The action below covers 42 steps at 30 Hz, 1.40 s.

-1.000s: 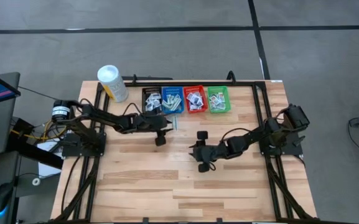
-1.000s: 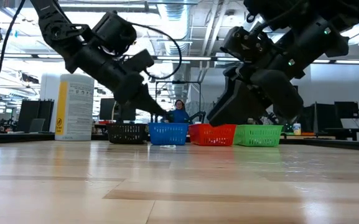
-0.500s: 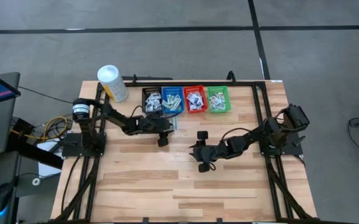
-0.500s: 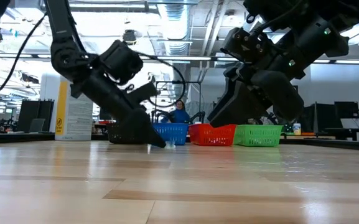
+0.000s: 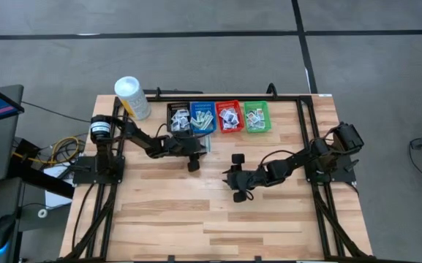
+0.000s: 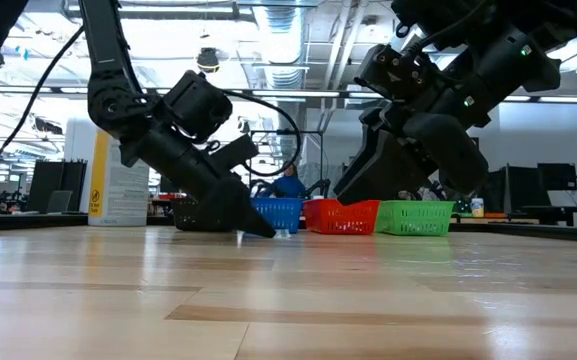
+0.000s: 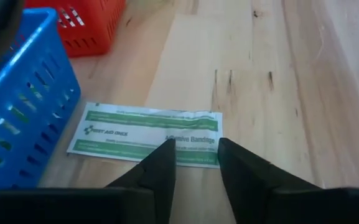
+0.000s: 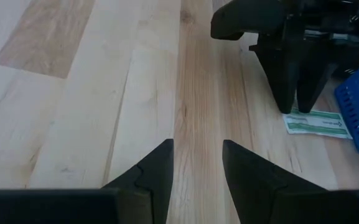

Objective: Pick & Place First Aid Supplies
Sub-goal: Put the green pad into the blue bin

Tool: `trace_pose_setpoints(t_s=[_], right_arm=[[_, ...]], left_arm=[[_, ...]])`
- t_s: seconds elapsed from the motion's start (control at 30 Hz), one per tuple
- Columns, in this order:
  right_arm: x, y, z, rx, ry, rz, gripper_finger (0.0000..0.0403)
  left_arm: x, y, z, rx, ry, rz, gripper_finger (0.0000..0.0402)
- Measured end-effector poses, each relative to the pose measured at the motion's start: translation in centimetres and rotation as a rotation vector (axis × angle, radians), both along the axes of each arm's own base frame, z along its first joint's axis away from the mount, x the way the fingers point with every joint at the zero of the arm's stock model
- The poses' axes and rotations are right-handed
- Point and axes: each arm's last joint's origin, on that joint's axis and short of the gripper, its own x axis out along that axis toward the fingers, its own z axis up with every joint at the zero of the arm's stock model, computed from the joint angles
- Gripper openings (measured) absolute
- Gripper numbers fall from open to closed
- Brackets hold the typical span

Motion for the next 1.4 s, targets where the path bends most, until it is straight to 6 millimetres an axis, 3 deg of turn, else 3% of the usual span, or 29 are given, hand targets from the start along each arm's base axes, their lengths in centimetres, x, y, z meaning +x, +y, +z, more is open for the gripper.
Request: trace_pose_setpoints(t_s=[0.37, 0.87, 0.97, 1.4], right_arm=[[0.0, 0.0, 0.0, 0.001, 0.0, 0.0, 0.0131], [0.0, 0.1, 0.0, 0.002, 0.0, 0.003, 0.0131], [0.0, 0.1, 0.0, 0.002, -0.001, 0.003, 0.0131], [0.0, 0.1, 0.0, 0.002, 0.0, 0.003, 0.0131]], left_arm=[[-0.1, -0.3, -0.3, -0.146, 0.001, 0.029, 0.0011], [0.1, -5.1, 0.5, -0.13, -0.01, -0.059, 0.0004], [-0.1, -5.8, 1.6, -0.119, -0.024, -0.069, 0.0005], [-0.9, -7.2, 10.2, -0.017, -0.33, -0.167, 0.0004]])
